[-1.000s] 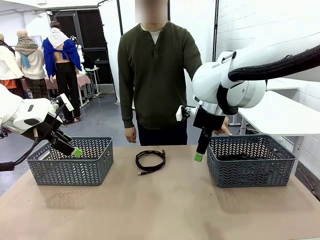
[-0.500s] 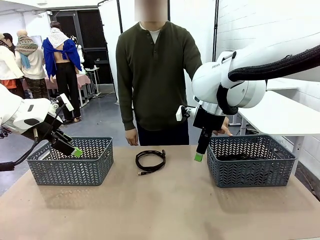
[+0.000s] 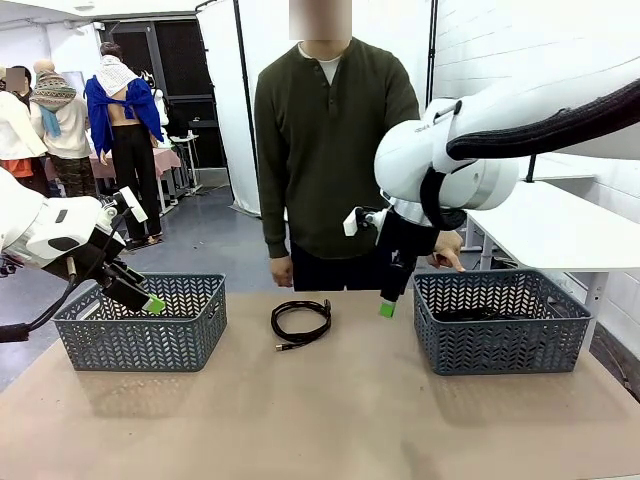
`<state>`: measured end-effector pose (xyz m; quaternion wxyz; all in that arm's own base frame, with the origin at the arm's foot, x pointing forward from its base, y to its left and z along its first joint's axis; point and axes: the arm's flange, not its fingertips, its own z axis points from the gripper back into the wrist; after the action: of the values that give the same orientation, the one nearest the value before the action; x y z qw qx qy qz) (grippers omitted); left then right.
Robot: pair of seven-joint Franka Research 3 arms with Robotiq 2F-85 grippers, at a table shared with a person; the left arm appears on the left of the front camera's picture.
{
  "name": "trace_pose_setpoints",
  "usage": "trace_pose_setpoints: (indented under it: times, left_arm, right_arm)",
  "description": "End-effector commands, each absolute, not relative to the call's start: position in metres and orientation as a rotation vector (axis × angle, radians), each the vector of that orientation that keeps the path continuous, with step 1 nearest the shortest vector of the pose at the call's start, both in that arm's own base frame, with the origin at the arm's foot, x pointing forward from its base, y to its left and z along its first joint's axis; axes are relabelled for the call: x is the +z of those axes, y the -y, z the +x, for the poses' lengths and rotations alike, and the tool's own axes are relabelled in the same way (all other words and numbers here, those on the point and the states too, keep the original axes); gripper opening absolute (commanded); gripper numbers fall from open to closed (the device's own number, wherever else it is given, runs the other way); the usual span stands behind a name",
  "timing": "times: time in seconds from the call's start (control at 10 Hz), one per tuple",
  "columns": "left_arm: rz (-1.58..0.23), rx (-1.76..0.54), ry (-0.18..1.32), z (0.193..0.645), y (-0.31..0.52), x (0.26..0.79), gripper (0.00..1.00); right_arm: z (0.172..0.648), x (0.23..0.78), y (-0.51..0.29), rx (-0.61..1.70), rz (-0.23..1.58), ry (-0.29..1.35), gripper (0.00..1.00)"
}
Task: Organize the cables according to human instructions.
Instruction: Pick up a bundle of cables and place it in the basket indicated by the human.
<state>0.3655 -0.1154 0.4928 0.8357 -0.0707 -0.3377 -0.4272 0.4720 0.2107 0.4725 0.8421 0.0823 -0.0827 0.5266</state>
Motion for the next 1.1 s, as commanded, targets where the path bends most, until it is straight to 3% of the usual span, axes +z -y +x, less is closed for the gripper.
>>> trace_pose_setpoints:
  times: [0.0, 0.5, 1.0]
  left_arm:
    - [-0.164, -0.900, 0.722, 0.367, 0.115, 0.492, 1.00]
    - [-0.164, -0.900, 0.722, 0.367, 0.115, 0.492, 1.00]
    - [-0.164, -0.900, 0.722, 0.367, 0.115, 0.492, 1.00]
  right_arm:
    - [0.496, 0.482, -0.250, 0.966, 0.154, 0.080, 1.00]
    - [0.557, 0.481, -0.313, 0.635, 0.156, 0.125, 1.00]
    - [0.593, 0.454, -0.330, 0.495, 0.061, 0.210, 1.00]
